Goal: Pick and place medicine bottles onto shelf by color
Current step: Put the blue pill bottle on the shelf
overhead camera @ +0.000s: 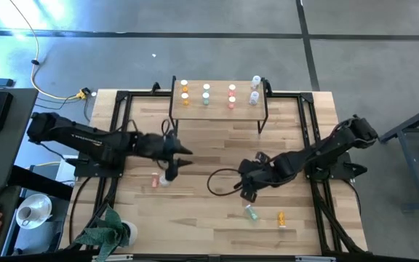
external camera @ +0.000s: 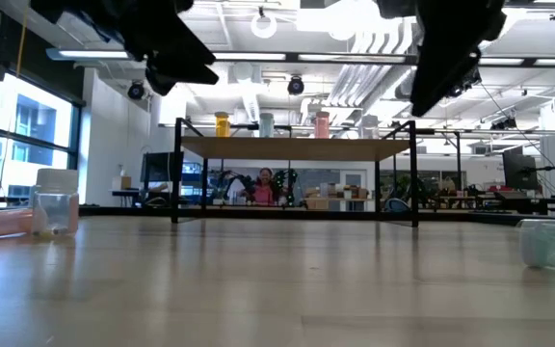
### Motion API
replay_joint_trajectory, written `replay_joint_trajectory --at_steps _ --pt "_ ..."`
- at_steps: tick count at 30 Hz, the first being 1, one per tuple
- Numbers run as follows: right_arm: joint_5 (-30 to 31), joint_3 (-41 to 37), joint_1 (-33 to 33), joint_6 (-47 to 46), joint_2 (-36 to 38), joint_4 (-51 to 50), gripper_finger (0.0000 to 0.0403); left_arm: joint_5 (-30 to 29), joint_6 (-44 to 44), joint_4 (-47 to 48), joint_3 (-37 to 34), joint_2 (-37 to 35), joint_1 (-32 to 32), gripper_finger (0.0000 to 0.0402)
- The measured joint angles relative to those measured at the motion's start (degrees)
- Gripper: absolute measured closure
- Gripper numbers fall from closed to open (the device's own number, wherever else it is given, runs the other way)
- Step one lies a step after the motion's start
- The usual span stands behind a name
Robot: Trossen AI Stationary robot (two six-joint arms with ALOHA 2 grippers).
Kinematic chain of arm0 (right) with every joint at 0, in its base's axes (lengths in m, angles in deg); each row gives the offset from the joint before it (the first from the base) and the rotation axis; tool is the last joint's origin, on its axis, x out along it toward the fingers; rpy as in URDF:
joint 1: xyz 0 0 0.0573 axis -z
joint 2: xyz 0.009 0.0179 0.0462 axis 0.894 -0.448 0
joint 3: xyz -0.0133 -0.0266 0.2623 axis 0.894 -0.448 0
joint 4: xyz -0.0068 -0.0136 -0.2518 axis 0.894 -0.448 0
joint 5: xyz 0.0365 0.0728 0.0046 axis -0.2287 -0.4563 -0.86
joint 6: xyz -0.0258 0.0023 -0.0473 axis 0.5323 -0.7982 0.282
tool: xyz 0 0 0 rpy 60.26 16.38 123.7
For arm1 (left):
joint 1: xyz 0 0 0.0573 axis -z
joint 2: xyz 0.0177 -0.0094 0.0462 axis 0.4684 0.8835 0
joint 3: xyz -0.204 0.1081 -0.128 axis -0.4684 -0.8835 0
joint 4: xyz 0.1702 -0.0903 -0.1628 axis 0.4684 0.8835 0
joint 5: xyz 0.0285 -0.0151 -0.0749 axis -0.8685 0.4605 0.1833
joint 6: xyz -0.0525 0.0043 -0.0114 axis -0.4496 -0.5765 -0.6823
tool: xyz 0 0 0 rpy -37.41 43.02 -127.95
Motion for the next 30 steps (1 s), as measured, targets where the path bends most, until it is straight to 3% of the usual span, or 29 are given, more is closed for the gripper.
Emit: replay_joint_trajectory --at_steps 6,11,22,30 --pt "-0.92 -0.02 -3.43 -8.23 -2.96 -2.14 0.0226 -6.2 -2.42 -0.49 -1.21 0.0 6.86 0.0229" --pt "-3.6 -0.02 -5.99 -12.83 -7.2 -2.05 0.0226 -7.52 -2.66 -1.09 -1.29 0.0 9.53 0.0229" --pt "-8.09 -0.02 -9.45 -19.3 -14.1 -1.26 0.0226 -7.55 -2.65 -1.67 -1.29 0.0 10.11 0.0229" --pt "-8.71 -0.02 -9.96 -20.57 -14.87 2.1 0.0226 -7.55 -1.23 -1.67 -1.29 0.02 10.11 0.0229"
